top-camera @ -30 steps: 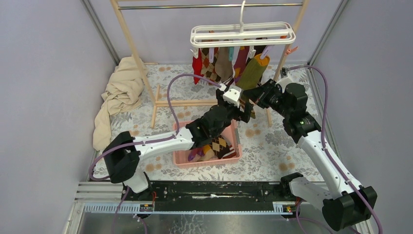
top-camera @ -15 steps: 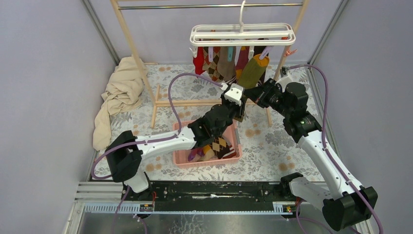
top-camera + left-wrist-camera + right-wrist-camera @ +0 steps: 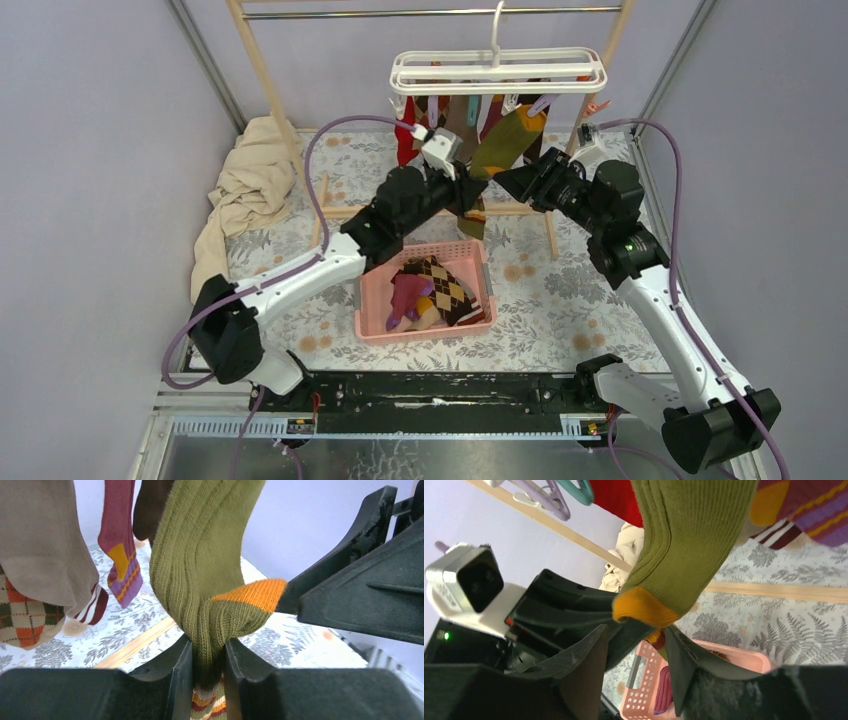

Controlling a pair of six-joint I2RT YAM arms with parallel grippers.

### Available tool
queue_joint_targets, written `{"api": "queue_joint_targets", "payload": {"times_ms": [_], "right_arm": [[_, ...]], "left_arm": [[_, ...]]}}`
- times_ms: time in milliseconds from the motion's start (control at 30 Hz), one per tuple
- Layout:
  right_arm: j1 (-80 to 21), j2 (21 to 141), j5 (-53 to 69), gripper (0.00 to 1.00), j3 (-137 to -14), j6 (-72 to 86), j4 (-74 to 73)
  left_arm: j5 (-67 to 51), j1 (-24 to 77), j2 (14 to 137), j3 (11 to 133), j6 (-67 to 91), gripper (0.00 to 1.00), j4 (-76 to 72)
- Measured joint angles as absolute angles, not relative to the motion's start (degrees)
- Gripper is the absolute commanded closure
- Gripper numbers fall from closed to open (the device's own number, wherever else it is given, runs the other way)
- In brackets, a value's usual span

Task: Remove the socks clipped to the hanger
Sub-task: Remove the sock from the hanger.

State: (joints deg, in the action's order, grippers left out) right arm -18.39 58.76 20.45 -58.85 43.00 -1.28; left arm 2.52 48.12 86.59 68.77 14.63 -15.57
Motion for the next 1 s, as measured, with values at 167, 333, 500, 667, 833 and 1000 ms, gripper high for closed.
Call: {"api": "queue_joint_targets", "payload": {"times_ms": [167, 333, 500, 667, 833, 1000], "right_arm": [[-17.8, 58.74, 20.64, 0.42, -61.73, 38.72, -2.35], [-12.29, 57.69, 22.85, 0.41, -61.52, 36.49, 0.01], [-1.19, 55.13, 27.33, 0.41, -56.31, 38.61, 9.8], [6.59, 56.45, 32.58, 0.41, -50.26, 45.93, 24.16], [7.29, 61.3, 36.82, 0.41, -47.77, 53.32, 38.46], [7.31, 62.83, 38.5, 0.41, -47.4, 57.14, 47.35]], "left_arm": [[-8.47, 42.48, 84.4, 70.59, 20.8, 0.68, -13.02], [-16.8, 39.62, 83.81, 72.77, 25.5, 0.68, -11.29], [-22.68, 39.27, 83.7, 73.1, 29.17, 0.67, -10.26], [-26.52, 39.24, 82.61, 71.79, 32.25, 0.67, -10.48], [-28.77, 39.2, 81.84, 70.87, 34.48, 0.67, -10.81], [-30.11, 39.2, 81.84, 70.32, 35.62, 0.67, -11.0]]}}
